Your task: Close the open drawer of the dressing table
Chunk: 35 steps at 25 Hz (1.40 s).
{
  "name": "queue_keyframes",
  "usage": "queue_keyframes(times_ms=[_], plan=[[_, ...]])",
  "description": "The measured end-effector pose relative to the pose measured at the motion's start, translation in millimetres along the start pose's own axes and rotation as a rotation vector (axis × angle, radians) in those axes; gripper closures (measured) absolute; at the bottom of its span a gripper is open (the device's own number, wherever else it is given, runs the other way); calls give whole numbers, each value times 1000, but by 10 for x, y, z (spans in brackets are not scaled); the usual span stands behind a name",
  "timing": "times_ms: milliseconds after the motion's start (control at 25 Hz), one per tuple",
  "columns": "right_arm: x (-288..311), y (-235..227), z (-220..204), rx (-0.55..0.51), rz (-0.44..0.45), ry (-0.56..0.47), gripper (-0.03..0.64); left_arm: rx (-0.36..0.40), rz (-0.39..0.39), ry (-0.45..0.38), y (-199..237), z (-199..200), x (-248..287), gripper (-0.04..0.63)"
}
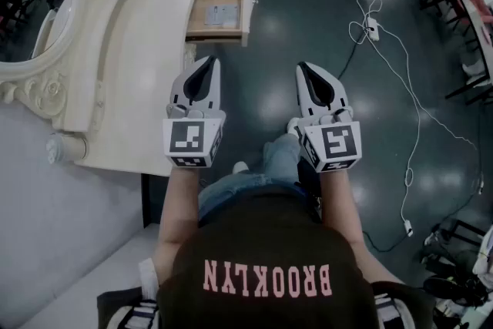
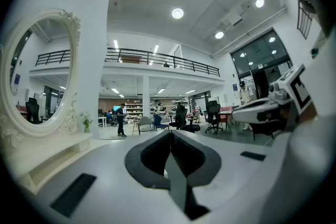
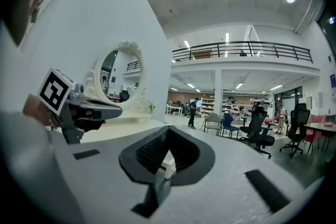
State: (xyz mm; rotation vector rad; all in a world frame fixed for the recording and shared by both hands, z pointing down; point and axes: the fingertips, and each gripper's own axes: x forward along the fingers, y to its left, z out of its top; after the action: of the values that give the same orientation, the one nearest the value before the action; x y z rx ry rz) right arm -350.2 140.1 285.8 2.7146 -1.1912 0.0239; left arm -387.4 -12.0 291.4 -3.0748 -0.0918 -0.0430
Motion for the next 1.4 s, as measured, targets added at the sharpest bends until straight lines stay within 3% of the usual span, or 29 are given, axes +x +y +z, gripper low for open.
queue_keyframes(times_ms=[400, 880, 1400], plan=[[380, -527, -86, 18, 26, 7, 626, 18, 19, 22, -76, 40, 649, 589], [879, -1497, -184, 38, 86, 15, 626, 52, 27, 56, -465, 24, 1689, 589], [1176, -2433, -403, 31, 234, 36, 626, 19, 164, 89, -870, -21, 2559, 589]])
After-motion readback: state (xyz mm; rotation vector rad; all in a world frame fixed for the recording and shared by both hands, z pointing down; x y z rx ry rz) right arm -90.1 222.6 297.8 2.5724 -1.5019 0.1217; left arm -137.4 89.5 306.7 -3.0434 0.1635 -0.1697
